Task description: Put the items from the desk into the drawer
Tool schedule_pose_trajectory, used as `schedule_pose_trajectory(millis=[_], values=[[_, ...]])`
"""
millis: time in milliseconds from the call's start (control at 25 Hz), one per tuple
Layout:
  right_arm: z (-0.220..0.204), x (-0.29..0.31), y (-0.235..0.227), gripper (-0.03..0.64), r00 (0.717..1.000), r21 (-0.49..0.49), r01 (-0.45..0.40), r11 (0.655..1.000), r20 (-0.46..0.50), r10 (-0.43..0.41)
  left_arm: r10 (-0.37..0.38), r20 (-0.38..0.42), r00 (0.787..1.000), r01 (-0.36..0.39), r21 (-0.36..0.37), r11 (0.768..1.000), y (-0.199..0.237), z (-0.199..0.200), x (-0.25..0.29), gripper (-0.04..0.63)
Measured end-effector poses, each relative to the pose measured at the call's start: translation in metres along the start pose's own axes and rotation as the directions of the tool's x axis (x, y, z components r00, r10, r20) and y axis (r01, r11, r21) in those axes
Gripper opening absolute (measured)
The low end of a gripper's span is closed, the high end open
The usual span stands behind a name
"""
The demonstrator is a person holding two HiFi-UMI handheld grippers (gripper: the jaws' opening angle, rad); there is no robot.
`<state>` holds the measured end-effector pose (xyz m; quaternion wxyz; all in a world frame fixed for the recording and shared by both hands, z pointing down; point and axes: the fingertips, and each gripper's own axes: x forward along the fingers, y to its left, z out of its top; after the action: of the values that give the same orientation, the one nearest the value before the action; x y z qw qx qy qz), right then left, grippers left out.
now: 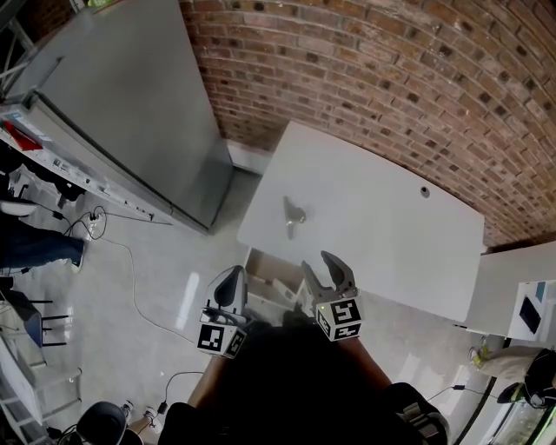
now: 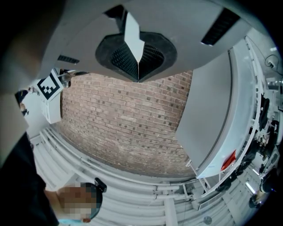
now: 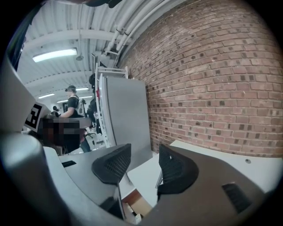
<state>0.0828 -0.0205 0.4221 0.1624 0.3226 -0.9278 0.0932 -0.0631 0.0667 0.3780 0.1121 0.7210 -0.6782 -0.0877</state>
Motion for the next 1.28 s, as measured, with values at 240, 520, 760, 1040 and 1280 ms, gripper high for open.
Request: schedule_pose_trajectory(millis=[240,520,760,1040,1280], values=[[-0.023,0.016,-0.025,0.184,0.999,0.004,-0.032,0.999,-0.043,0.032,0.032,-0.001,0.999,-0.032,-0.009,0.999,-0.019,-0.007,0.014,0.005],[-0.038,0.039,-0.048,0.181,0.993,0.002,-0.093,0.996,-0.078,0.093,0.058,-0.007,0.998,-0.058,-0.001,0.998,-0.044,-0.012,0.029,0.005],[-0.053,0.069,-0.063,0.179,0.988,0.036,-0.097,0.995,-0.116,0.101,0.071,-0.031,0.997,-0.072,-0.011,0.997,-0.04,-0.019,0.037,0.005],[-0.08,0.114,-0.075,0.173,0.98,0.084,-0.06,0.995,-0.183,0.075,0.044,-0.035,0.998,-0.045,-0.045,0.998,-0.023,-0.027,0.061,0.005],[-0.118,0.158,-0.089,0.173,0.958,0.116,-0.008,0.993,-0.285,0.041,0.013,-0.069,0.998,-0.018,-0.069,0.997,0.005,-0.028,0.087,0.005]])
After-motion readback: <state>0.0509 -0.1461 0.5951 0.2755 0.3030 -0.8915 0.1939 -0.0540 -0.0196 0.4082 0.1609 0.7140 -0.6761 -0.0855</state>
